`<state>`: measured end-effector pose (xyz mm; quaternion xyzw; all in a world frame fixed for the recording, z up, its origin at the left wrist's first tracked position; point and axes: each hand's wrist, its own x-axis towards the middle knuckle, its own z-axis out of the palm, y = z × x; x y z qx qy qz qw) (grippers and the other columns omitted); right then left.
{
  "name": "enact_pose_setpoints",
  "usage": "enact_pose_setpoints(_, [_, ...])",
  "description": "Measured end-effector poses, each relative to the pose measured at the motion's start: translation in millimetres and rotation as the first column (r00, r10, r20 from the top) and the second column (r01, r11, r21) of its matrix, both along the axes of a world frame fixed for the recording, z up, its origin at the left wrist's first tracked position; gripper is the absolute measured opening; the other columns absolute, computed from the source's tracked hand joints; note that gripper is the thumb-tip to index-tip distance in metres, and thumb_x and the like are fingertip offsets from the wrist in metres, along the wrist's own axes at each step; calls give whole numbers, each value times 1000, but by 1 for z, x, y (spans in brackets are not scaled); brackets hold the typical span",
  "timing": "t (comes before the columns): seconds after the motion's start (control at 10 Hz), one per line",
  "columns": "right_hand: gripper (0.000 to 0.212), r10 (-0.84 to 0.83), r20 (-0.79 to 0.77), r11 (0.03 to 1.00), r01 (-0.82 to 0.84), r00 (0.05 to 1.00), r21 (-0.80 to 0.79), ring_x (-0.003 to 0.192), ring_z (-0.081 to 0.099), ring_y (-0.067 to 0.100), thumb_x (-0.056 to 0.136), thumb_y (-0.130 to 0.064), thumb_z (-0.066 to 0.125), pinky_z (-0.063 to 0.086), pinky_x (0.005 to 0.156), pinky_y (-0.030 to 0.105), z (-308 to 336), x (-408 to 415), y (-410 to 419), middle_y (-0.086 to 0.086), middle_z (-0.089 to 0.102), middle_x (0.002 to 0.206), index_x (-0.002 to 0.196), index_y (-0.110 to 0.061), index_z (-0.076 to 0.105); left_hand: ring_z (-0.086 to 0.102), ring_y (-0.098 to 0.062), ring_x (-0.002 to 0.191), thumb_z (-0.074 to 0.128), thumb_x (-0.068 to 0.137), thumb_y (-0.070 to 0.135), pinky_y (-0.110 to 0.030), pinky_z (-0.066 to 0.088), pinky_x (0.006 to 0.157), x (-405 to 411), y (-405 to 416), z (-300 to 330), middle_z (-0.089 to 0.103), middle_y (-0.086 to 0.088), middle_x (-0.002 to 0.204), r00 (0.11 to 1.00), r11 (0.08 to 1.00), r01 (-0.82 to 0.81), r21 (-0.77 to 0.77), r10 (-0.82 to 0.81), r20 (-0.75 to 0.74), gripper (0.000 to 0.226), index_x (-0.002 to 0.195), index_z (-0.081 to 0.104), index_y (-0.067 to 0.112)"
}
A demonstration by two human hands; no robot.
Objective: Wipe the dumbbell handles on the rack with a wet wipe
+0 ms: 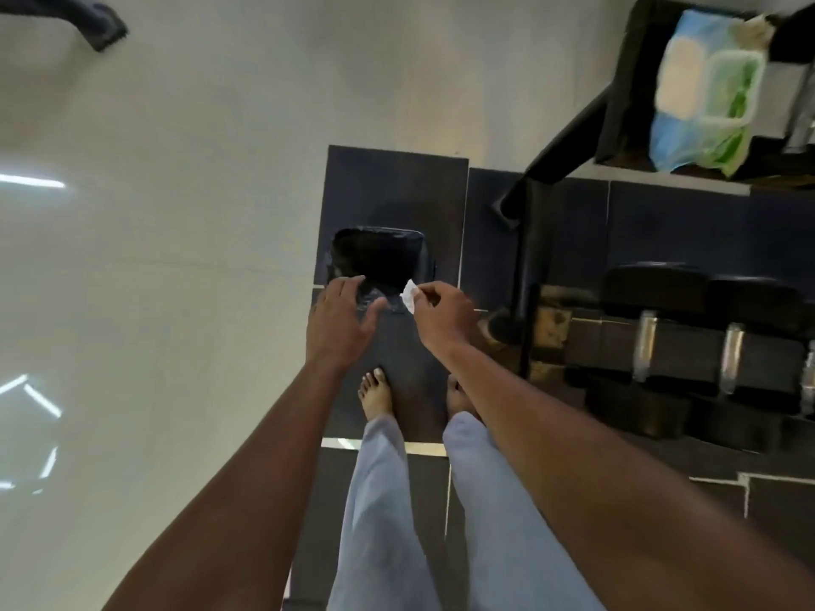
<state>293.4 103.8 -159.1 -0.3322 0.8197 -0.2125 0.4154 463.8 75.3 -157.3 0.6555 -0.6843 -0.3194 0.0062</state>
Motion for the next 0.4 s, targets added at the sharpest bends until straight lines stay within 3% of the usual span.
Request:
enact_pose_setpoints(0.1, [17, -104, -5, 993, 104, 995, 60, 89, 68, 15, 102, -25, 66, 46, 67, 20, -64, 14, -24, -2, 78, 100, 106, -18, 81, 55, -29, 135, 62, 103, 53, -47, 46, 109, 18, -29, -59, 58, -5, 147, 999, 999, 37, 25, -36, -1, 59, 149, 56, 16])
enact_pose_setpoints(0.2, [17, -186, -9, 979, 186, 983, 87, 91, 70, 17, 102, -24, 66, 49, 68, 21, -114, 24, -46, 0, 78, 99, 103, -16, 81, 56, -28, 133, 62, 103, 54, -48, 48, 109, 32, -53, -105, 58, -5, 146, 997, 996, 76, 48, -76, -6, 59, 149, 56, 17])
enact_pose_setpoints(0.3, [20, -213, 64, 971, 203, 975, 128, 107, 71, 22, 104, -30, 64, 55, 87, 32, -156, 32, -66, 1, 77, 112, 114, -19, 79, 57, -27, 130, 62, 104, 52, -45, 49, 106, 43, -72, -138, 58, -4, 144, 995, 995, 99, 19, -99, -18, 57, 149, 56, 18])
enact_pose_setpoints(0.4, [37, -200, 137, 972, 179, 970, 150, 129, 64, 21, 107, -30, 62, 50, 103, 29, -181, 38, -80, 3, 69, 139, 141, -17, 67, 56, -26, 130, 61, 104, 52, -45, 50, 106, 45, -85, -155, 58, -4, 144, 995, 995, 96, 22, -96, -24, 56, 149, 56, 19])
